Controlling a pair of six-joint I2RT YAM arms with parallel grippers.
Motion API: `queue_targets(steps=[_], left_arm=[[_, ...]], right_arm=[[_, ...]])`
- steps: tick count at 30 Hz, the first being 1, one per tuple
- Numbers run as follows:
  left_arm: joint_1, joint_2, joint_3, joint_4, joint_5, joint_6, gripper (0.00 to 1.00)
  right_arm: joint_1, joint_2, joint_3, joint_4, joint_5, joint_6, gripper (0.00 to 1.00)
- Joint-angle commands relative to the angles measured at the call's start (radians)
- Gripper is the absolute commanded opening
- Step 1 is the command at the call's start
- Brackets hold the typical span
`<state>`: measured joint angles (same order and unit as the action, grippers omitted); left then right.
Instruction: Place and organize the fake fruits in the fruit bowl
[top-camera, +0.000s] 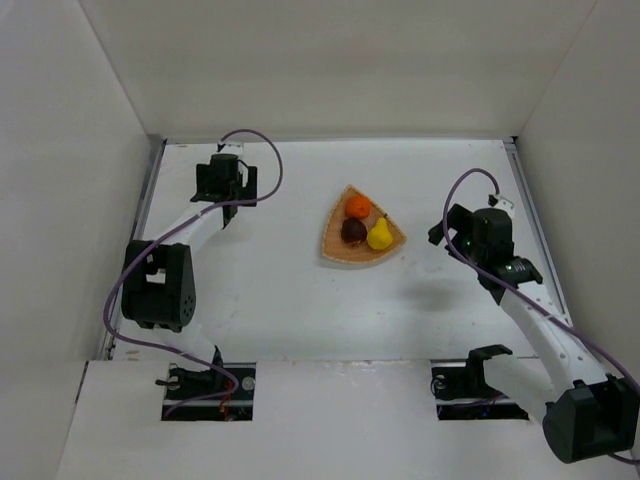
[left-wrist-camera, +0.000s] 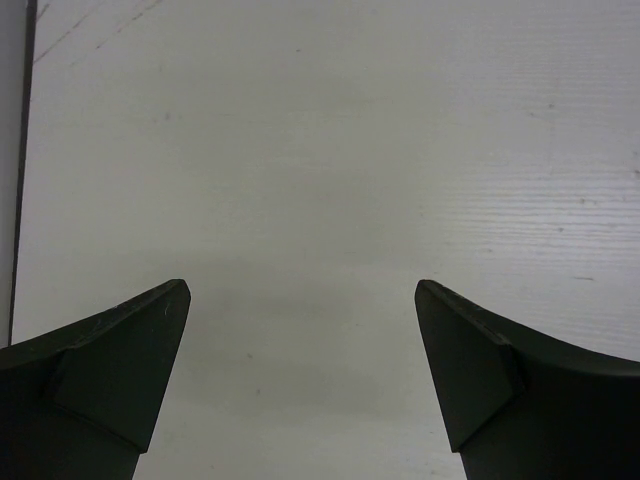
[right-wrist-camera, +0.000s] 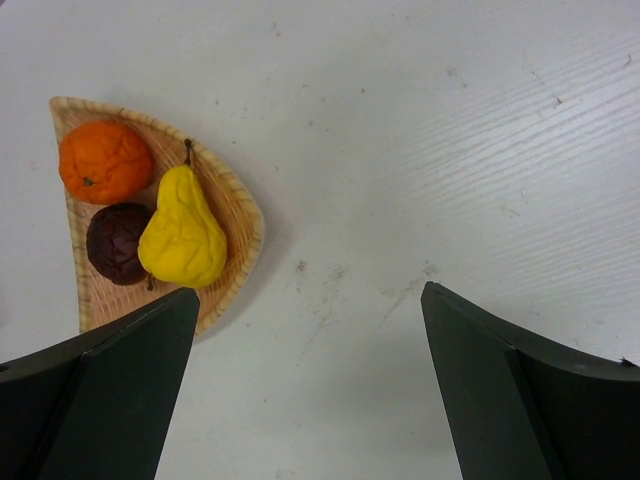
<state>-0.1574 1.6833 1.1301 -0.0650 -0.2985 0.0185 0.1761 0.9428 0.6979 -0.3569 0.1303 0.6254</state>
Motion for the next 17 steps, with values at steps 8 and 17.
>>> queue_targets(steps=[8,17], left_arm=[[0.052,-0.094,-0.02,0.011,0.05,-0.098,1.0],[0.057,-0.097,0.003,-0.03,0.084,-0.118,1.0]], right_arm=[[-0.004,-0.013,-0.006,0.058,-0.011,0.019,1.0],[-0.008,-0.035,-0.035,0.058,-0.014,0.02,1.0]])
